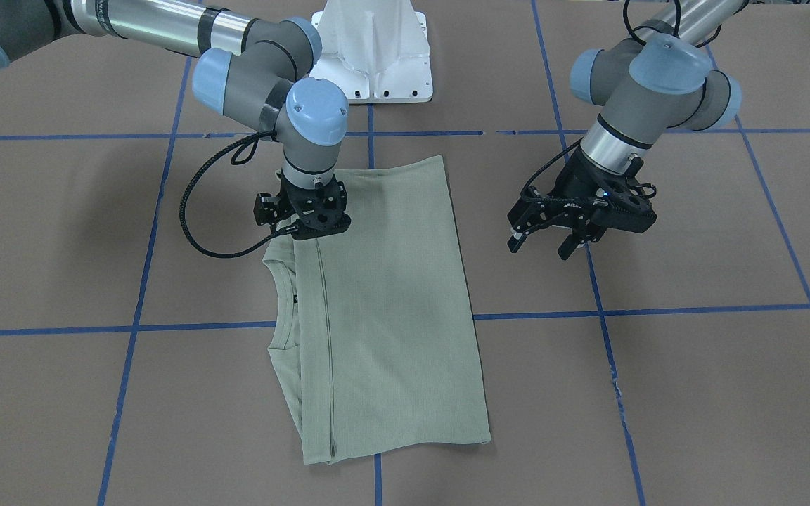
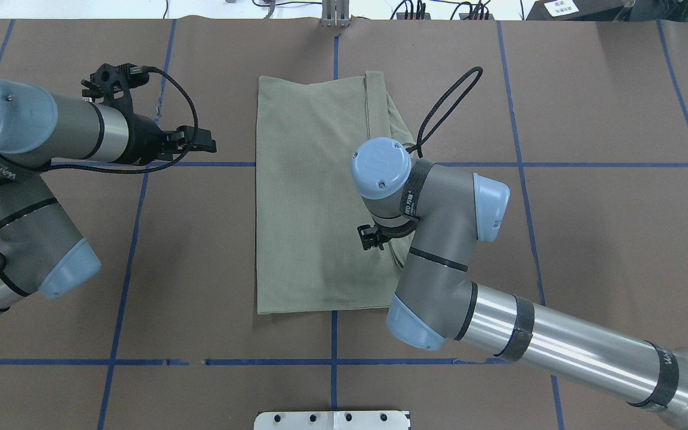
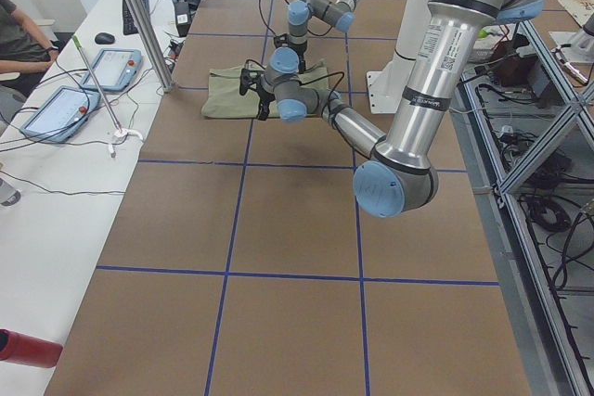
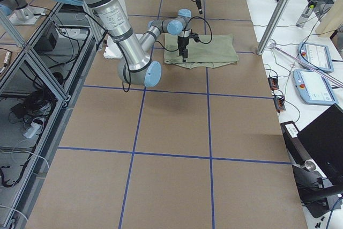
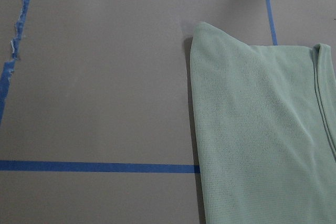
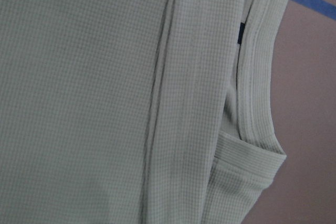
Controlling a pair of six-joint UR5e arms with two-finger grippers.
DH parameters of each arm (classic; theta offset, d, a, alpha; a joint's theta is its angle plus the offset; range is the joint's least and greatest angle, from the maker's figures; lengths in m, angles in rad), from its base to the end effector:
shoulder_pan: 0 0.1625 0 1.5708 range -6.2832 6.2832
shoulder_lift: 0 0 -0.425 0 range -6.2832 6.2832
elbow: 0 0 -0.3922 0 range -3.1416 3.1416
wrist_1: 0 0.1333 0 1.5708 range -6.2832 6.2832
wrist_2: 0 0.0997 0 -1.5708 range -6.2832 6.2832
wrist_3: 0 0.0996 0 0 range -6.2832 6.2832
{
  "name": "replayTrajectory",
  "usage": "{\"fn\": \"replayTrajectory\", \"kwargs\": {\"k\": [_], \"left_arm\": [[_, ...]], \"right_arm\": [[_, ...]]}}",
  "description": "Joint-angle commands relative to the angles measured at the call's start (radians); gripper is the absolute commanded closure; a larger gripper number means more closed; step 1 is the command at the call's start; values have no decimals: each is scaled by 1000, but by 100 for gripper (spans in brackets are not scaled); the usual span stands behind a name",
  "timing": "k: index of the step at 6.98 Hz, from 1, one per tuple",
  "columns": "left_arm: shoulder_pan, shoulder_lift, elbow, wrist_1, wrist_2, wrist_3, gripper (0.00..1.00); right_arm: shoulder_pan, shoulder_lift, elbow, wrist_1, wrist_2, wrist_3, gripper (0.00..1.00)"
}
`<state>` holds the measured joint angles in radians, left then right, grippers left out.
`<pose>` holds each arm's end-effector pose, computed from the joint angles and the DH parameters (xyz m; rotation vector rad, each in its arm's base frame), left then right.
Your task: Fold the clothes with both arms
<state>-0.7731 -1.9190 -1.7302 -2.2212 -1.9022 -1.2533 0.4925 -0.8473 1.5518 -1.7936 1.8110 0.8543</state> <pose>0.3690 -0.5010 0.3178 0.3441 1.1331 -0.2094 -0.5768 -0.4339 0.2666 0.0789 -0.5299 -0.2765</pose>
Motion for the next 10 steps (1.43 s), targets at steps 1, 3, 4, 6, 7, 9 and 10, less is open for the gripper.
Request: {"fn": "replayTrajectory", "kwargs": {"k": [1, 3, 4, 6, 7, 9, 10], "left_arm": [[0, 0, 4, -2, 0, 0, 0], [0, 2, 4, -3, 0, 2, 0], [0, 0, 4, -3, 0, 2, 0], [0, 0, 4, -3, 0, 2, 0], [0, 0, 4, -3, 0, 2, 0], [0, 0, 4, -5, 0, 0, 0], [0, -3, 6, -5, 0, -2, 0]], "right_arm": [[0, -15, -1, -1, 4, 0, 0], [-3, -15, -3, 0, 4, 9, 0], [-3, -16, -4, 0, 2, 11, 0], [-6, -22, -6, -1, 5, 11, 0], [-6, -22, -4, -1, 19, 11, 0], [-5, -38, -4, 0, 24, 11, 0], [0, -39, -1, 0, 24, 11, 0]]}}
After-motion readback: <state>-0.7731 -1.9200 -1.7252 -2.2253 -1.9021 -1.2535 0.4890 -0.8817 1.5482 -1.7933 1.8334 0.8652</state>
